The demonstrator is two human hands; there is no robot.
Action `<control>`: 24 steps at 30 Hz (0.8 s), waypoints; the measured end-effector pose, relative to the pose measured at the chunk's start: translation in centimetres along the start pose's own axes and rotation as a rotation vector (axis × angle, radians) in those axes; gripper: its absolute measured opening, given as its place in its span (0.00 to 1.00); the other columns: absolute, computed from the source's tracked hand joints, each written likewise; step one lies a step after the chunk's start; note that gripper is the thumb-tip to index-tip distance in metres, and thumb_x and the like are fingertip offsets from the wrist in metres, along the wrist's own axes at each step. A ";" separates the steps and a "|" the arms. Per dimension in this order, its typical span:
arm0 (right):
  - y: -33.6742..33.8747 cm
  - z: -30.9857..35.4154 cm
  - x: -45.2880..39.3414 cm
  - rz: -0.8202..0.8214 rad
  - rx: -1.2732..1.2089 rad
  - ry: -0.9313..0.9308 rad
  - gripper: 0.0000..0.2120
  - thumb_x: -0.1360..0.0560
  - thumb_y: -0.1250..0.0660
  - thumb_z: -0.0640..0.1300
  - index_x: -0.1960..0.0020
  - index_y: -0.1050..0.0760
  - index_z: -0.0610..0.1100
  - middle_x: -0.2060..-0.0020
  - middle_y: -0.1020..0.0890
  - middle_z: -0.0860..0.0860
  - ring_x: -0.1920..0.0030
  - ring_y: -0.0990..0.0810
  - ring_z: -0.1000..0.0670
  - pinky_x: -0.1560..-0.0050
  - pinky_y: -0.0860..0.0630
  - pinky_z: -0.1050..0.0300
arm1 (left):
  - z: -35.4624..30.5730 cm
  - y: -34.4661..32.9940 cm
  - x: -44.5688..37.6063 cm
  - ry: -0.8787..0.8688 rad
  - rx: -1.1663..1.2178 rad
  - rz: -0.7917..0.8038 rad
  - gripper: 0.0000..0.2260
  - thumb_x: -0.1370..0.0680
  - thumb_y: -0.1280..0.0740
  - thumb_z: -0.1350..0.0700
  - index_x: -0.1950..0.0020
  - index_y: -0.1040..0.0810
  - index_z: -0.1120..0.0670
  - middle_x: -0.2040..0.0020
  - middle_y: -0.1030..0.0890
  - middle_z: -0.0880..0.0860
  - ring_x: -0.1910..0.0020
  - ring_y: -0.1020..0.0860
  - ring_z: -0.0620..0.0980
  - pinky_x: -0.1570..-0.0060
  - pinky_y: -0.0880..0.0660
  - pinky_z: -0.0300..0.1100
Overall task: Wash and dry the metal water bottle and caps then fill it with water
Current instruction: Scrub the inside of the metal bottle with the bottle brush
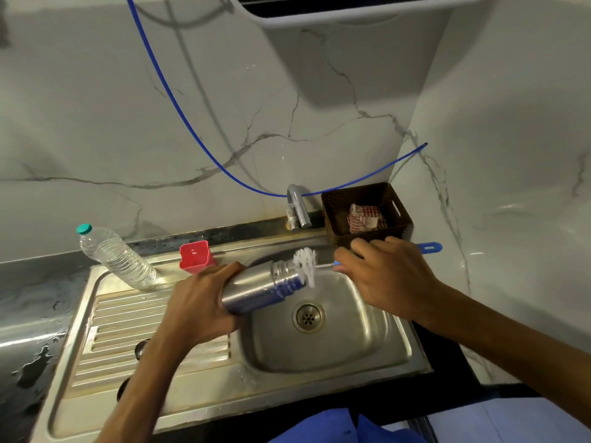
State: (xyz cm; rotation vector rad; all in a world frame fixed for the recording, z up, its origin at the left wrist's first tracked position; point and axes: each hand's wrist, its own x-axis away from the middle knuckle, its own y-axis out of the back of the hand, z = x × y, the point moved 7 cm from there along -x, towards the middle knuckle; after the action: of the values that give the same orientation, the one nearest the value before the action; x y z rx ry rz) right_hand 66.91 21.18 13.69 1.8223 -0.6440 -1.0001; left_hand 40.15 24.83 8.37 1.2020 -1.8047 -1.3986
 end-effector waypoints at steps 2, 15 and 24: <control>-1.5 2.4 -0.6 0.120 -0.060 0.052 0.07 0.22 0.37 0.51 0.48 0.26 0.49 0.63 0.23 0.52 0.70 0.28 0.53 0.68 0.38 0.58 | -1.1 -2.0 -0.8 -0.015 0.013 0.049 0.33 0.41 0.23 0.42 0.36 0.25 0.40 0.48 0.15 0.45 0.58 0.18 0.47 0.65 0.22 0.40; -1.8 3.3 -0.2 0.106 -0.043 0.113 0.12 0.17 0.44 0.54 0.53 0.27 0.49 0.67 0.26 0.54 0.75 0.32 0.54 0.73 0.41 0.59 | 1.4 -2.6 0.5 0.044 -0.003 0.047 0.30 0.41 0.25 0.43 0.38 0.23 0.40 0.50 0.16 0.42 0.59 0.20 0.44 0.66 0.32 0.33; -1.0 2.8 -0.2 0.074 -0.136 0.078 0.10 0.24 0.28 0.53 0.50 0.23 0.49 0.67 0.21 0.54 0.76 0.27 0.54 0.73 0.41 0.61 | -1.5 0.2 -0.1 -0.034 -0.125 -0.016 0.31 0.43 0.25 0.47 0.39 0.22 0.42 0.51 0.16 0.44 0.55 0.18 0.50 0.63 0.24 0.42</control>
State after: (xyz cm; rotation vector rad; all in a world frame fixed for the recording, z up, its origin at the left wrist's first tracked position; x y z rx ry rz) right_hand 64.43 20.39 12.17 1.6977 -0.5776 -0.8979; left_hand 41.41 24.27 9.05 1.1376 -1.7065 -1.5254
